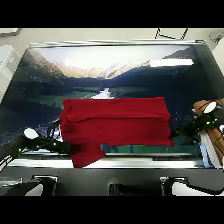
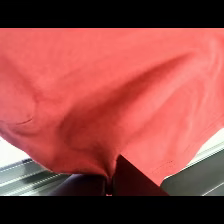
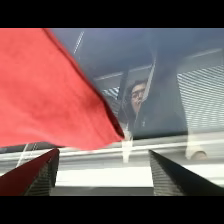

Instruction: Fold the clothes and pants, and hang the long-sleeved shirts on hangers.

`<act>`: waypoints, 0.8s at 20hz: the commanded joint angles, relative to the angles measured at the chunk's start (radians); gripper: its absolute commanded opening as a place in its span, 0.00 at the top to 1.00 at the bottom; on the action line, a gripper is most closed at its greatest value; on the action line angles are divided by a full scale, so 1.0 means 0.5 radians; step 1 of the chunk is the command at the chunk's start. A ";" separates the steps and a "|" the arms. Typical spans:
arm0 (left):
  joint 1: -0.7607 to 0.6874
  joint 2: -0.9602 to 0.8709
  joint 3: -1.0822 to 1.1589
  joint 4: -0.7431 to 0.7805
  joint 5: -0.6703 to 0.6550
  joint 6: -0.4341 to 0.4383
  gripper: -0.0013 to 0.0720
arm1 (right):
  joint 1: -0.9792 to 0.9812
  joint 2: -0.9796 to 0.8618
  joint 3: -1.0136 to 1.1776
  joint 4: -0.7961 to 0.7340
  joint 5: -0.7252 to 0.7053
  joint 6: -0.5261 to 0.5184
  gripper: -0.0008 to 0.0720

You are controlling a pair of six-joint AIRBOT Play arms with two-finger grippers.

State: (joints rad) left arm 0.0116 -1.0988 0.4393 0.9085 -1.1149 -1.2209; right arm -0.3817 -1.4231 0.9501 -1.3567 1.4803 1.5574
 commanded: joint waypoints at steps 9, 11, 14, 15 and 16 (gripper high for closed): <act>0.039 0.006 0.038 0.000 -0.041 0.020 0.95 | -0.001 -0.043 -0.203 0.315 -0.192 -0.069 0.94; 0.098 0.006 0.140 0.018 -0.121 0.021 0.95 | -0.001 -0.035 -0.154 0.327 -0.137 -0.186 0.94; 0.163 0.005 0.438 0.156 -0.259 0.006 0.95 | 0.000 -0.025 0.097 0.381 -0.082 -0.150 0.95; 0.163 -0.001 0.565 0.217 -0.238 -0.043 0.95 | 0.014 -0.026 0.206 0.427 -0.089 -0.128 0.95; 0.160 -0.015 0.687 0.241 -0.173 -0.079 0.95 | 0.053 -0.028 0.328 0.417 -0.137 -0.093 0.95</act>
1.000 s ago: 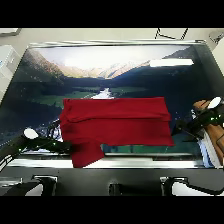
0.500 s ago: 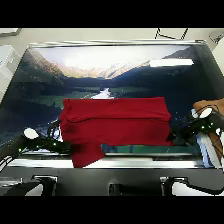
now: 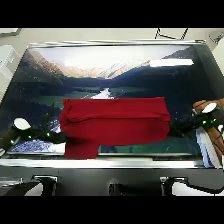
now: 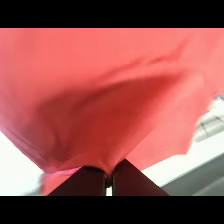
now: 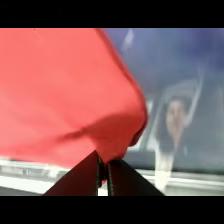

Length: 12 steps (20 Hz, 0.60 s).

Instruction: Fold the clothes and pants, and hang the long-sleeved shirts on hangers.

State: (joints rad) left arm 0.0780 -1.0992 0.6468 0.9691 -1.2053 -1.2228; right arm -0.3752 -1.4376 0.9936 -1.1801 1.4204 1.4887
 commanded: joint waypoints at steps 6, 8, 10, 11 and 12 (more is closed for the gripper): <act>0.014 -0.547 1.008 0.080 0.176 -0.143 0.95 | 0.326 -0.393 0.991 -0.200 -0.261 0.314 0.94; -0.014 -0.814 1.252 -0.002 0.175 -0.143 0.95 | 0.381 -0.572 1.150 -0.130 -0.287 0.314 0.94; -0.039 -1.056 1.457 -0.002 0.143 -0.146 0.95 | 0.414 -0.713 1.218 -0.115 -0.358 0.370 0.94; -0.038 -1.157 1.527 -0.002 0.120 -0.186 0.95 | 0.414 -0.764 1.218 -0.115 -0.401 0.416 0.94; -0.034 -1.250 1.580 -0.002 0.103 -0.234 0.95 | 0.414 -0.811 1.218 -0.107 -0.418 0.427 0.94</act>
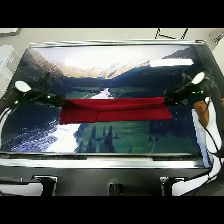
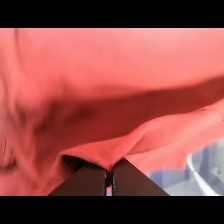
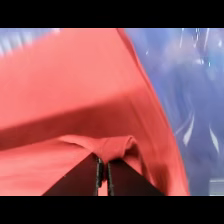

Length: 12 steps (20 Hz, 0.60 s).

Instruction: Fold the clothes and pants, and hang the long-sleeved shirts on hangers.

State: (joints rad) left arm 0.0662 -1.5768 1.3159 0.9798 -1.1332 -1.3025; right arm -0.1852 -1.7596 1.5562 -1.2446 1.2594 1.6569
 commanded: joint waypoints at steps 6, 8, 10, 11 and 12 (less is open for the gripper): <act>0.022 -0.455 0.322 -0.019 -0.162 -0.170 0.20 | -0.068 -0.224 0.158 0.088 0.122 0.093 0.53; 0.098 -0.436 0.411 -0.018 -0.328 -0.171 0.16 | -0.222 -0.225 0.207 0.101 0.256 0.014 0.13; 0.156 -0.372 0.444 -0.023 -0.406 -0.171 0.17 | -0.352 -0.265 0.204 0.218 0.365 -0.074 0.00; 0.169 -0.325 0.444 -0.023 -0.406 -0.171 0.17 | -0.389 -0.301 0.203 0.317 0.411 -0.126 0.00; 0.170 -0.281 0.444 -0.024 -0.418 -0.172 0.17 | -0.407 -0.343 0.203 0.438 0.427 -0.180 0.00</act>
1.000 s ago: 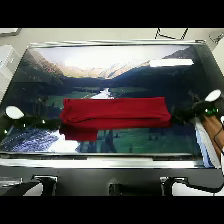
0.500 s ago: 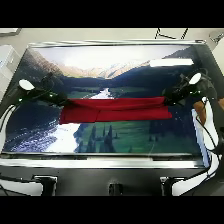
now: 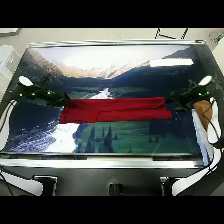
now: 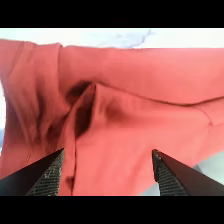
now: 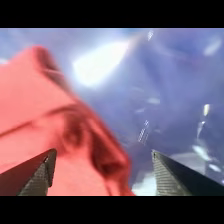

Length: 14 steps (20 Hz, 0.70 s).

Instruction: Fold the clothes and pants, and hang the long-sleeved shirts on hangers.

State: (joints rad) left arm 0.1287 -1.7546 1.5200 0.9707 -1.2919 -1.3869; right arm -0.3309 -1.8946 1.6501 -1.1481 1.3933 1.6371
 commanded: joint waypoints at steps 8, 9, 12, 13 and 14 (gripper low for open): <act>-0.089 0.353 0.035 -0.005 -0.139 -0.002 0.17 | 0.043 -0.317 0.015 0.546 0.089 -0.262 0.14; -0.106 0.362 0.035 -0.005 -0.140 -0.002 0.17 | 0.065 -0.321 0.015 0.547 0.091 -0.265 0.34; -0.187 0.363 0.034 -0.006 -0.108 -0.004 0.19 | 0.081 -0.272 0.020 0.626 0.132 -0.336 0.94; -0.233 0.359 0.028 -0.006 -0.049 -0.008 0.20 | 0.082 -0.229 0.020 0.671 0.169 -0.400 0.94; -0.301 0.347 0.024 -0.006 0.037 -0.034 0.21 | 0.087 -0.167 0.020 0.703 0.212 -0.419 0.94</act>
State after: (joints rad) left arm 0.0341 -1.5803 1.5352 0.9676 -1.3376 -1.3907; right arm -0.2962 -2.0212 1.6566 -0.8753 1.4410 1.4734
